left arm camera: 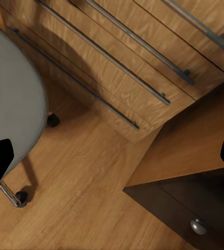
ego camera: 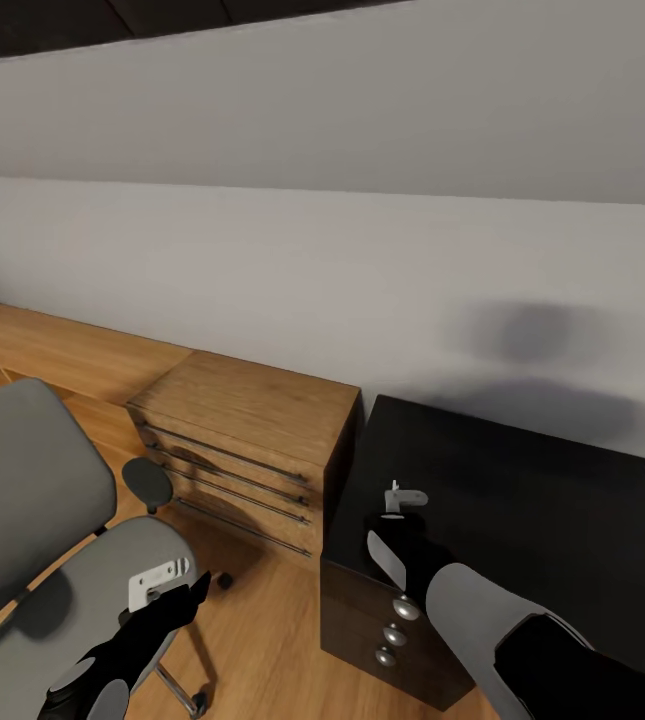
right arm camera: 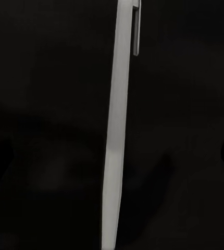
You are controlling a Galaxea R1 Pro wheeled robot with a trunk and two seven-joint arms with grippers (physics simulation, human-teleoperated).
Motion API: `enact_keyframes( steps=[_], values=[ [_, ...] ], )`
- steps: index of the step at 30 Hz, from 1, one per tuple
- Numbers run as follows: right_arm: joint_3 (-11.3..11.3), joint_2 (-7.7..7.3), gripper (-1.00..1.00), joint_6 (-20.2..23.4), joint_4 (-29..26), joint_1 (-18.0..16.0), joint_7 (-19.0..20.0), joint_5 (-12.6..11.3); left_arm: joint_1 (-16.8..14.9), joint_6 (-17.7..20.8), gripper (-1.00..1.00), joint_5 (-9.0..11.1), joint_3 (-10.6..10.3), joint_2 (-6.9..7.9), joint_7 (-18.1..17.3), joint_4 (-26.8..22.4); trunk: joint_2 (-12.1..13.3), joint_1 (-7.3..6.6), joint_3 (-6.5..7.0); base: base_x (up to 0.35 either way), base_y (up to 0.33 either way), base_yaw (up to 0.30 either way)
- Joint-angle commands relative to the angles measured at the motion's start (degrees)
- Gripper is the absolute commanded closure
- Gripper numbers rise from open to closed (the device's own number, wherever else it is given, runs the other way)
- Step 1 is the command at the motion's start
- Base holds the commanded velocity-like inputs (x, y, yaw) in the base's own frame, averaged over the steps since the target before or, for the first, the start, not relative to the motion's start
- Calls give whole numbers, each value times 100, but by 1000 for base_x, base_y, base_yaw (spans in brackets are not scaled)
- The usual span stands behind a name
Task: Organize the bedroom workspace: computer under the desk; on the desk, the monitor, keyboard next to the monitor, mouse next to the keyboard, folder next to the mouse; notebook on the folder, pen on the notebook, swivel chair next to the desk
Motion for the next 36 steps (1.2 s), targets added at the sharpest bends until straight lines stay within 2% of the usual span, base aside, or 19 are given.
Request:
enact_keyframes(
  steps=[1,7,12,15,19,26,36],
  values=[
    [36,0,-100,42,-7,-6,-33,-16,0,9,-100,60,-10,6,56,-11,-5,1,-5,0,0,0],
    [26,0,-100,25,-18,-7,-24,-27,2,15,-100,62,118,6,56,-11,-5,1,-5,0,0,0],
    [17,-165,-100,10,-52,-6,-16,-87,0,24,-100,68,273,6,56,-11,-5,1,-5,0,0,0],
    [16,-194,-100,8,-60,-5,-11,-107,0,25,-100,64,289,6,56,-11,-5,1,-5,0,0,0],
    [15,-205,-100,8,-63,-7,-6,-114,0,25,-100,62,301,9,56,-11,-5,1,-5,0,0,0],
    [15,-207,-100,9,-64,-7,-4,-124,0,33,-100,69,445,6,56,-11,-5,1,-5,0,0,0],
    [7,-199,-100,57,-59,-6,-9,-135,0,26,-100,69,483,6,48,-12,-5,1,-5,0,0,0]
  ],
)
